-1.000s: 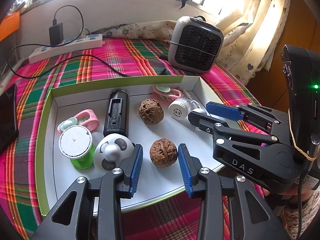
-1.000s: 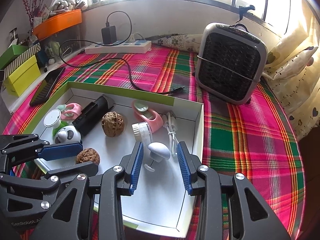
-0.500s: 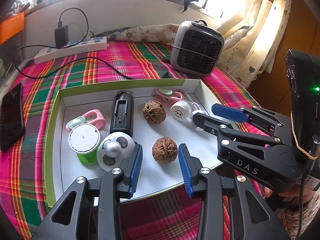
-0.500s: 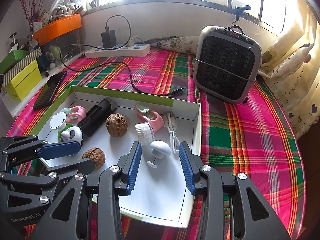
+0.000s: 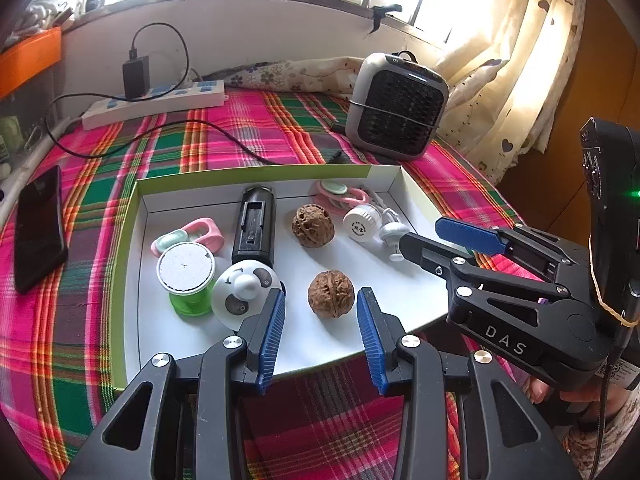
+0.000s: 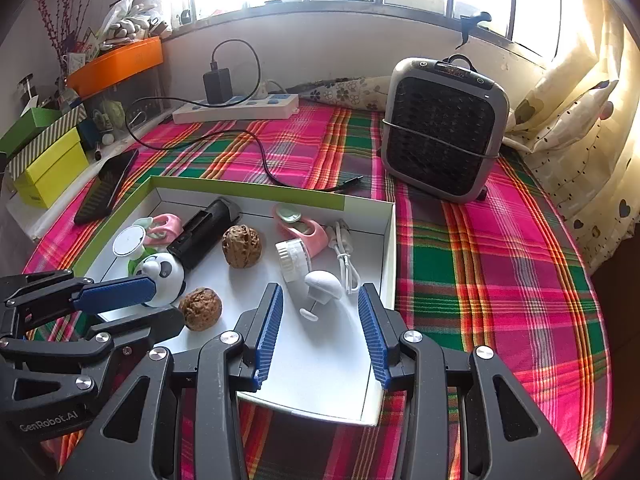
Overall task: Organize objects
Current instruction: 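Withdraw both open tools from the box back over the table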
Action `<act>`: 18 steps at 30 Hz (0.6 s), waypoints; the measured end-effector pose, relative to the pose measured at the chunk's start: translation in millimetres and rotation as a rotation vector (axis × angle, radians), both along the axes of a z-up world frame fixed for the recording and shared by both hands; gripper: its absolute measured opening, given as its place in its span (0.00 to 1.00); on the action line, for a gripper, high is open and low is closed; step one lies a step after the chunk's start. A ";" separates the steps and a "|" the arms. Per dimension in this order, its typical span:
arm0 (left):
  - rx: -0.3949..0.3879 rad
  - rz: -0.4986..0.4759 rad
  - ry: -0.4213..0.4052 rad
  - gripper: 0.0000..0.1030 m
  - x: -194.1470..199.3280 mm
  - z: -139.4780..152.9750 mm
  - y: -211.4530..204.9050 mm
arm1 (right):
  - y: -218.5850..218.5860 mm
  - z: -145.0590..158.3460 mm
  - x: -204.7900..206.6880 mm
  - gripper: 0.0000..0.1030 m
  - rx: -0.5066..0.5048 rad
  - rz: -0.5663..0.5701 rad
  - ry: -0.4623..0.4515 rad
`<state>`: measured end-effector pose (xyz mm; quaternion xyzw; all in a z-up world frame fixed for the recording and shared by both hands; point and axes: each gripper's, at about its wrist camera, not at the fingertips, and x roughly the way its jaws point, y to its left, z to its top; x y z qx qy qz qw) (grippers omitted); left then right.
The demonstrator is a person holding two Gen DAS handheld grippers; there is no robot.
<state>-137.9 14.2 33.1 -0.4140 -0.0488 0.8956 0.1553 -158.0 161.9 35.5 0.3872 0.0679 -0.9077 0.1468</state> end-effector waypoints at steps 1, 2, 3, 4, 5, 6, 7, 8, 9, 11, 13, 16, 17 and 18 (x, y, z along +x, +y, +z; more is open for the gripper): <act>-0.007 0.002 0.005 0.34 1.9 0.9 0.3 | 0.1 0.7 1.5 0.39 -0.001 -0.001 0.002; -0.017 0.007 0.012 0.34 3.7 2.1 0.7 | -0.2 1.5 3.1 0.39 -0.003 0.000 0.003; -0.027 0.010 0.019 0.34 5.7 3.3 1.0 | -0.2 2.4 4.8 0.39 -0.005 0.000 0.004; -0.028 0.009 0.022 0.34 7.3 4.1 0.9 | -0.3 3.4 6.5 0.39 -0.005 -0.001 0.007; -0.027 0.013 0.020 0.35 8.9 4.7 0.0 | -0.4 4.6 8.3 0.39 -0.004 -0.002 0.012; -0.034 0.018 0.023 0.35 10.8 5.4 0.1 | -0.3 5.7 9.9 0.39 -0.005 -0.002 0.016; -0.043 0.019 0.029 0.35 13.0 6.2 0.6 | -0.3 6.4 11.2 0.39 -0.008 -0.003 0.017; -0.047 0.020 0.032 0.35 14.9 6.8 0.9 | -0.1 6.9 12.3 0.39 -0.009 -0.005 0.017; -0.044 0.021 0.033 0.35 16.8 7.6 0.7 | 0.3 7.5 13.5 0.39 -0.011 -0.007 0.018; -0.047 0.027 0.036 0.35 19.9 9.3 -0.3 | 0.7 8.5 17.1 0.39 -0.013 -0.008 0.021; -0.055 0.042 0.044 0.35 23.5 11.6 -1.7 | 1.5 9.7 20.7 0.39 -0.018 -0.011 0.025; -0.062 0.065 0.054 0.35 28.2 14.2 -4.6 | 2.4 10.7 25.7 0.39 -0.024 -0.017 0.028; -0.066 0.071 0.056 0.35 29.6 14.5 -5.5 | 3.0 11.1 27.6 0.39 -0.029 -0.019 0.028; -0.069 0.078 0.057 0.35 31.6 14.8 -6.6 | 3.6 11.6 29.7 0.39 -0.034 -0.020 0.029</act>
